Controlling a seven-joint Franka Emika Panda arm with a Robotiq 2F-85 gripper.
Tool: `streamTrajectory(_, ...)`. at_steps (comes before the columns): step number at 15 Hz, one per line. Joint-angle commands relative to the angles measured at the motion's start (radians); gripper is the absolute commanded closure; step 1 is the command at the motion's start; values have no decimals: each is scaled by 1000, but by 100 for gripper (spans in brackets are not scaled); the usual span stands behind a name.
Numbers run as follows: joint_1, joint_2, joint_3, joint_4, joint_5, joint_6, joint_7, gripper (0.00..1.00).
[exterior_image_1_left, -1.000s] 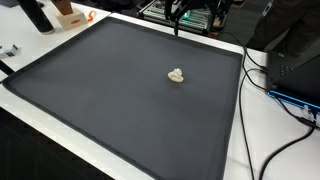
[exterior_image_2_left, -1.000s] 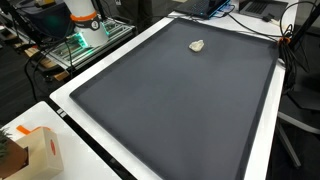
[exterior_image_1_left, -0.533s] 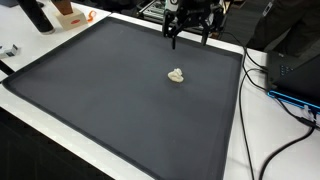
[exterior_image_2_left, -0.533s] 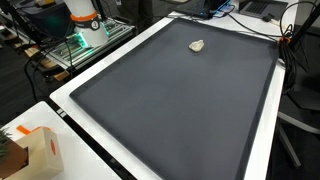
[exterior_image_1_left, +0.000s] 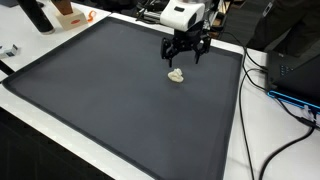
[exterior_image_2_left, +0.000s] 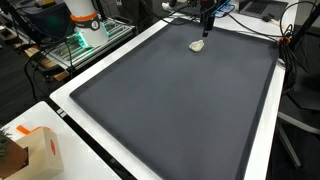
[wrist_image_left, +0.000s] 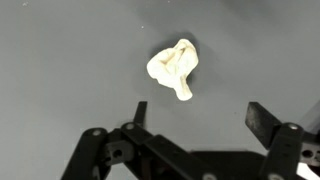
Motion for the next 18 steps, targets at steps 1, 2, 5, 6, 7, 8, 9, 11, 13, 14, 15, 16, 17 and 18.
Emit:
streamTrajectory(1,5,33,-13,-16,-54,36,13,0)
streamTrajectory(2,5,41,-15,-15,-62,42,14,0)
streamTrajectory(5,7,62,-21,-12,-86,52,21,0)
streamTrajectory(6,7,68,-21,-12,-90,54,21,0)
streamTrajectory(7,7,73,-22,-12,-93,55,23,0)
streamTrajectory(8,7,77,-22,-11,-96,57,23,13)
streamTrajectory(9,7,80,-22,-11,-99,58,24,26)
streamTrajectory(11,11,85,-25,-11,-109,62,32,42)
streamTrajectory(13,13,90,-26,-11,-114,69,35,56)
streamTrajectory(14,13,92,-26,-11,-117,72,36,65)
streamTrajectory(15,14,93,-26,-11,-117,75,36,72)
streamTrajectory(16,14,94,-26,-12,-117,80,36,81)
streamTrajectory(17,15,96,-27,-12,-119,85,37,87)
streamTrajectory(18,16,97,-27,-12,-119,89,37,96)
